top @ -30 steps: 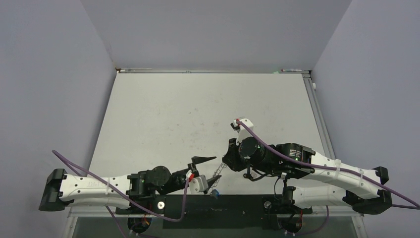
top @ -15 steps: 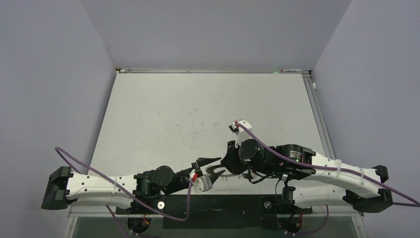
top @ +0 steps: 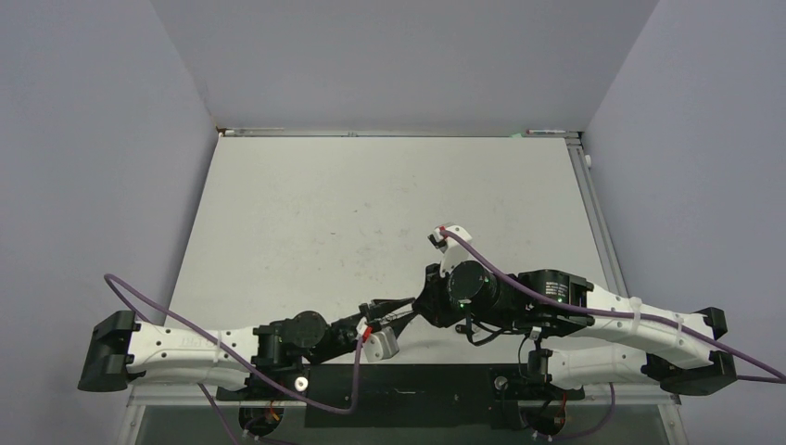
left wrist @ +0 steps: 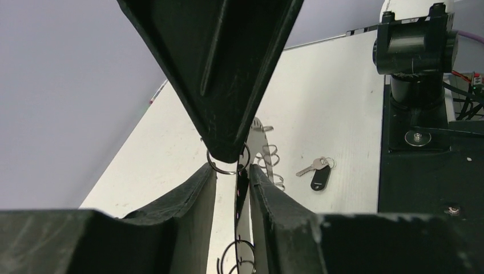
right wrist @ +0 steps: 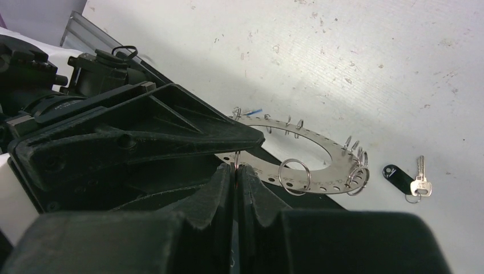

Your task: Put the keys on the keyring

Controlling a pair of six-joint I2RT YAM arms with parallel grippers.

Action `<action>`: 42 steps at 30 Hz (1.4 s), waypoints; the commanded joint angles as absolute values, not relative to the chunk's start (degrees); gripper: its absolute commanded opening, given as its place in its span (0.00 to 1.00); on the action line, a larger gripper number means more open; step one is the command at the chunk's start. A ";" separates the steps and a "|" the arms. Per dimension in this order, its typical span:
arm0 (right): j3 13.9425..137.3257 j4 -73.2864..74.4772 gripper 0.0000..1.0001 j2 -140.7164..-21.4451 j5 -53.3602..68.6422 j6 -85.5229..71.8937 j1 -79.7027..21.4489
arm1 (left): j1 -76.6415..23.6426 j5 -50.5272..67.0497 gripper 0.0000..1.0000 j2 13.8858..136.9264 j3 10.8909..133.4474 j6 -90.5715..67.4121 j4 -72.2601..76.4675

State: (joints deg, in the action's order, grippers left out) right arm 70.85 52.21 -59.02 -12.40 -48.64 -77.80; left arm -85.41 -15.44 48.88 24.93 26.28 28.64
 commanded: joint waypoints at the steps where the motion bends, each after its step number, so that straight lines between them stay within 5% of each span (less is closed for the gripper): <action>1: 74.07 51.05 0.05 -59.64 -13.29 -49.21 -78.46 | -85.61 -15.15 0.24 48.54 24.35 26.89 32.19; 15: 74.52 50.90 0.05 -61.32 -13.21 -49.57 -78.80 | -85.60 -13.79 0.24 47.75 23.76 27.04 33.93; 24: 74.28 50.83 0.05 -61.89 -13.53 -49.83 -79.22 | -85.61 -14.06 0.40 47.42 23.48 26.46 34.10; 35: 74.38 50.71 0.05 -61.97 -13.74 -50.01 -79.62 | -85.61 -13.76 0.05 47.28 23.37 26.71 32.70; 42: 74.93 50.43 0.10 -61.49 -14.10 -49.74 -79.69 | -85.61 -13.00 0.00 46.49 23.55 25.45 31.79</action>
State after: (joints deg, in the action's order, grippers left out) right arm 72.03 53.21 -62.22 -13.04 -49.74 -79.18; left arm -85.41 -14.50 47.97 23.09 26.59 30.33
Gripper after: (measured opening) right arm 0.064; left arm 0.226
